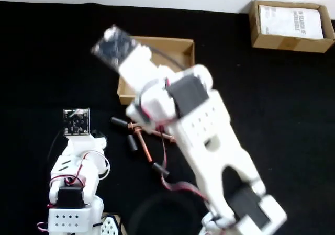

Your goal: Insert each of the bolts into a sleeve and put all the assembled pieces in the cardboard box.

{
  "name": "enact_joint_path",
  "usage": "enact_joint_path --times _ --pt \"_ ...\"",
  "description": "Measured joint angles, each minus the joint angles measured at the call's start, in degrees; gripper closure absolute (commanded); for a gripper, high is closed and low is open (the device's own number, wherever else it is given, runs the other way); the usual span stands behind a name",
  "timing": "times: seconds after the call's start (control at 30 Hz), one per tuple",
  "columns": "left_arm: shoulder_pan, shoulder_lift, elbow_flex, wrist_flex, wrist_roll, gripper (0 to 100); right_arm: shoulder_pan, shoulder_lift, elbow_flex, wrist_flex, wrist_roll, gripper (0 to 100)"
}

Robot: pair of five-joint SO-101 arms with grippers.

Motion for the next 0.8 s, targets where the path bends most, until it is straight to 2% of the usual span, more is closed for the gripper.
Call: enact_joint_path --times 0.13,0.27,0.5,0.63,0.8 --pt "-3.1 0.0 0.0 0.1 0.0 99 -4.7 -12.7 16.4 0.0 -5.7 84.1" --pt "-7.4 0.0 0.0 1.0 0.0 99 -6.4 -20.4 29.4 -0.2 -10.5 84.1" --pt "-19.3 0.0 0.0 8.7 0.0 99 -5.9 -24.8 47.1 -12.2 -11.8 84.1" --pt "-27.0 0.0 0.0 9.2 0.0 99 -3.9 -24.8 56.4 -21.6 -11.8 84.1" --pt "-29.2 0.0 0.0 9.2 0.0 99 -3.6 -24.8 66.1 -29.9 -11.8 84.1"
